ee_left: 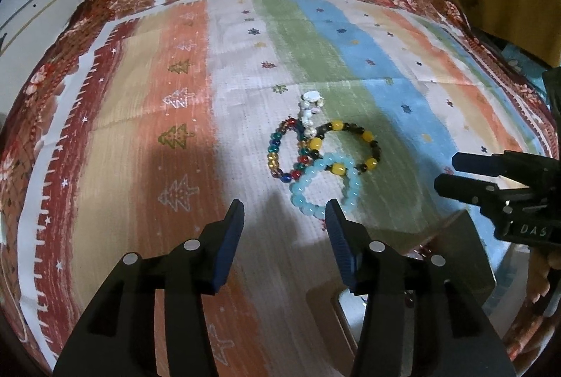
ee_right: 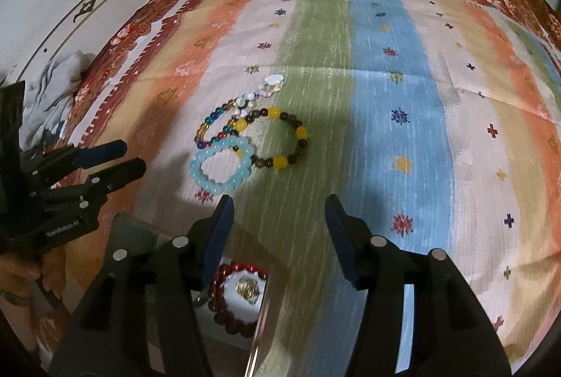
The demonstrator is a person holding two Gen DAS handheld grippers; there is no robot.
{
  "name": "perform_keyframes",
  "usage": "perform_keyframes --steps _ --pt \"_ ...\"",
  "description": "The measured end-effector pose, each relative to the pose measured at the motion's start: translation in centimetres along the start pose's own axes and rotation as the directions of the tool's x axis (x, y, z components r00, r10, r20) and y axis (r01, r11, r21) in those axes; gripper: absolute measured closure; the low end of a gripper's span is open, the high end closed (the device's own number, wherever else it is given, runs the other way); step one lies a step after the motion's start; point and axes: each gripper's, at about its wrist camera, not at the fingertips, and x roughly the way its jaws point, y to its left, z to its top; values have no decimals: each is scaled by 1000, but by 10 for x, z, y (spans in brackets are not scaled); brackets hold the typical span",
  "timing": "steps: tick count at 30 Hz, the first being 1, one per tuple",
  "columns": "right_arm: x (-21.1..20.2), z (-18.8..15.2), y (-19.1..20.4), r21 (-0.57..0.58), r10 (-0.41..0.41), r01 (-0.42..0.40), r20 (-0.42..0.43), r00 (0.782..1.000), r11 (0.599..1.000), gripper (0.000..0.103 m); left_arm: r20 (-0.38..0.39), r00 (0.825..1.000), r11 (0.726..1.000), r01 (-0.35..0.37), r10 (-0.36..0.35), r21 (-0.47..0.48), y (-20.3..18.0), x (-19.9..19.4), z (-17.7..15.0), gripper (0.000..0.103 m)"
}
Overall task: Organize jewelry
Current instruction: 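Move the left tool toward the multicolour bead bracelet while the right tool approaches the yellow-and-black bracelet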
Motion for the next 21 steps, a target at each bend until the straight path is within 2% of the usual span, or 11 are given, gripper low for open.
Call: perform_keyframes --steps 7,21 --pt "16 16 -12 35 6 -5 -26 1000 999 48 -27 1000 1000 -7 6 -20 10 17 15 55" --pt "33 33 -13 28 -3 4 -46 999 1000 48 -47 999 1000 -23 23 2 11 38 31 55"
